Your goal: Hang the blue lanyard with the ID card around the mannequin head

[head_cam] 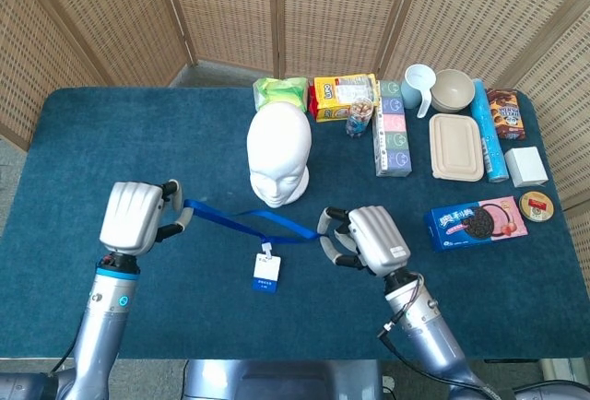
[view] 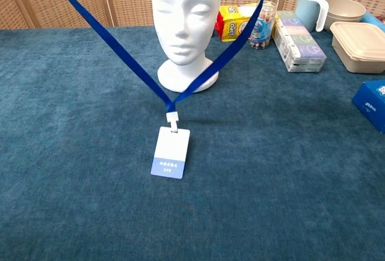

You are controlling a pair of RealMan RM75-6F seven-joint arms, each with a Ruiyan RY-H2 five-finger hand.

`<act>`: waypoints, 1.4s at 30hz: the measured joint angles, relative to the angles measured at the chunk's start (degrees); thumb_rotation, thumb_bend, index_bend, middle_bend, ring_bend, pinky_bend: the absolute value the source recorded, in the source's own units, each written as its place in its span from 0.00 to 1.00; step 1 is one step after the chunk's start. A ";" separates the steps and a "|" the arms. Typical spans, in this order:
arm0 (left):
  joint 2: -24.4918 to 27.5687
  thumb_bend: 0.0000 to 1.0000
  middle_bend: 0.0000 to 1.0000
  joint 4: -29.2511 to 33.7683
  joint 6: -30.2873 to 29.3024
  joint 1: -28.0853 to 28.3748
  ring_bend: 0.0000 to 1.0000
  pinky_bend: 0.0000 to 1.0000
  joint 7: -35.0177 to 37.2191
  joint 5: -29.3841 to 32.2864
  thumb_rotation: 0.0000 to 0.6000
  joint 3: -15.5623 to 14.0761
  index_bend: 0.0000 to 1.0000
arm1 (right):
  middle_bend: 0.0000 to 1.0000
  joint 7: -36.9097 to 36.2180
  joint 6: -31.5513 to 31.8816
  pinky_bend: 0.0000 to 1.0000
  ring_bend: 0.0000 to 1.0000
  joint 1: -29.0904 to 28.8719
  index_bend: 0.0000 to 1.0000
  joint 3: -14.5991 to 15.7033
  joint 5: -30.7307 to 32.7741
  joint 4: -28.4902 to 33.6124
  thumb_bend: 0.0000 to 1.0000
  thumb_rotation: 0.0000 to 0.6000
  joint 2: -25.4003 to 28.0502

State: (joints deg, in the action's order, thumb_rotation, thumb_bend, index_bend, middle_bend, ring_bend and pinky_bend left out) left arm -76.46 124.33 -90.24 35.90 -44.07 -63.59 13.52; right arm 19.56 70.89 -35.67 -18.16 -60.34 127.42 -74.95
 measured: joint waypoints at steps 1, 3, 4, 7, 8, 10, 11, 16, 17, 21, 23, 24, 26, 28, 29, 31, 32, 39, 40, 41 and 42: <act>0.68 0.38 1.00 0.73 0.30 0.15 1.00 1.00 -0.03 0.30 0.80 0.70 0.70 | 1.00 -0.47 -0.36 1.00 1.00 -0.27 0.63 -0.60 0.47 0.10 0.51 1.00 0.48; 1.78 0.38 1.00 1.88 1.03 0.63 1.00 1.00 -0.32 1.18 0.80 2.08 0.70 | 1.00 -1.10 -1.09 1.00 1.00 -0.98 0.63 -1.71 1.57 0.21 0.51 1.00 1.22; 1.98 0.38 1.00 2.16 1.25 0.89 1.00 1.00 -0.48 1.48 0.80 2.58 0.70 | 1.00 -1.38 -1.34 1.00 1.00 -1.25 0.63 -2.10 1.94 0.21 0.51 1.00 1.35; 2.28 0.38 1.00 2.70 1.83 1.68 1.00 1.00 -0.89 2.42 0.81 3.91 0.70 | 1.00 -2.37 -2.45 1.00 1.00 -2.33 0.63 -3.47 3.47 0.10 0.51 1.00 1.91; 2.37 0.38 1.00 2.87 2.05 2.00 1.00 1.00 -1.00 2.93 0.81 4.49 0.70 | 1.00 -2.77 -2.82 1.00 1.00 -2.71 0.63 -3.98 4.04 0.07 0.51 1.00 2.12; 2.51 0.38 1.00 3.01 2.27 2.46 1.00 1.00 -1.21 3.56 0.80 5.30 0.70 | 1.00 -3.43 -3.47 1.00 1.00 -3.65 0.63 -5.12 5.16 -0.16 0.51 1.00 2.61; 2.60 0.38 1.00 3.05 2.35 2.76 1.00 1.00 -1.34 3.91 0.81 5.83 0.70 | 1.00 -3.58 -3.65 1.00 1.00 -4.04 0.63 -5.57 5.58 -0.29 0.51 1.00 2.79; 3.19 0.38 1.00 2.98 2.66 3.86 1.00 1.00 -1.54 5.41 0.80 8.02 0.70 | 1.00 -4.41 -4.34 1.00 1.00 -5.77 0.63 -7.72 7.39 -1.08 0.51 1.00 3.75; 3.41 0.38 1.00 2.90 2.73 4.17 1.00 1.00 -1.52 5.85 0.80 8.67 0.70 | 1.00 -4.54 -4.49 1.00 1.00 -6.14 0.64 -8.11 7.87 -1.24 0.51 1.00 3.96; 4.16 0.38 1.00 2.32 3.06 5.12 1.00 1.00 -1.24 7.17 0.80 10.33 0.70 | 1.00 -5.59 -5.37 1.00 1.00 -7.79 0.64 -9.64 9.97 -1.94 0.51 1.00 5.07; 4.45 0.38 1.00 1.94 3.24 5.51 1.00 1.00 -1.05 7.95 0.80 11.08 0.70 | 1.00 -6.12 -5.63 1.00 1.00 -8.15 0.64 -10.04 10.45 -2.21 0.51 1.00 5.27; 4.58 0.38 1.00 1.79 3.32 5.67 1.00 1.00 -0.96 8.37 0.80 11.38 0.70 | 1.00 -6.56 -5.86 1.00 1.00 -8.46 0.64 -10.36 10.87 -2.48 0.51 1.00 5.42; 4.89 0.38 1.00 1.41 3.52 6.05 1.00 1.00 -0.80 9.32 0.80 11.99 0.70 | 1.00 -6.94 -6.17 1.00 1.00 -8.99 0.64 -10.74 11.47 -3.08 0.51 1.00 5.64; 5.09 0.38 1.00 0.96 3.71 6.37 1.00 1.00 -0.63 10.06 0.80 12.44 0.70 | 1.00 -7.34 -6.46 1.00 1.00 -9.55 0.64 -11.10 12.09 -3.75 0.51 1.00 5.86; 5.18 0.38 1.00 0.65 3.86 6.58 1.00 1.00 -0.46 10.54 0.81 12.69 0.70 | 1.00 -7.46 -6.54 1.00 1.00 -9.74 0.64 -11.22 12.32 -4.05 0.51 1.00 5.92; 5.29 0.38 1.00 0.21 4.12 6.88 1.00 1.00 -0.19 11.23 0.81 13.04 0.70 | 1.00 -7.81 -6.67 1.00 1.00 -10.15 0.64 -11.50 12.78 -4.70 0.51 1.00 6.02; 5.36 0.38 1.00 -0.14 4.29 7.09 1.00 1.00 -0.01 11.69 0.81 13.26 0.70 | 1.00 -8.06 -6.76 1.00 1.00 -10.31 0.64 -11.62 13.00 -4.93 0.51 1.00 6.06; 5.07 0.38 1.00 -2.87 5.28 8.78 1.00 1.00 1.50 13.98 0.80 14.85 0.70 | 1.00 -9.89 -8.26 1.00 1.00 -12.21 0.64 -12.99 15.02 -8.10 0.51 1.00 6.43; 4.95 0.38 1.00 -3.24 5.47 9.10 1.00 1.00 1.68 14.24 0.80 15.03 0.70 | 1.00 -10.15 -8.46 1.00 1.00 -12.46 0.64 -13.21 15.26 -8.51 0.51 1.00 6.51; 4.80 0.38 1.00 -3.70 5.70 9.51 1.00 1.00 1.79 14.50 0.81 15.22 0.70 | 1.00 -10.40 -8.66 1.00 1.00 -12.70 0.64 -13.40 15.48 -8.89 0.51 1.00 6.60; 4.69 0.38 1.00 -4.03 5.85 9.82 1.00 1.00 1.84 14.71 0.81 15.35 0.70 | 1.00 -10.65 -8.94 1.00 1.00 -12.97 0.64 -13.61 15.77 -9.39 0.51 1.00 6.75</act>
State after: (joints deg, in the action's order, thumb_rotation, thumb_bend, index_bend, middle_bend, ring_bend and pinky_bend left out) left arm -71.77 120.30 -84.40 45.72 -42.24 -48.89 28.86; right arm 8.91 61.96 -48.63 -31.76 -44.58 118.03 -68.20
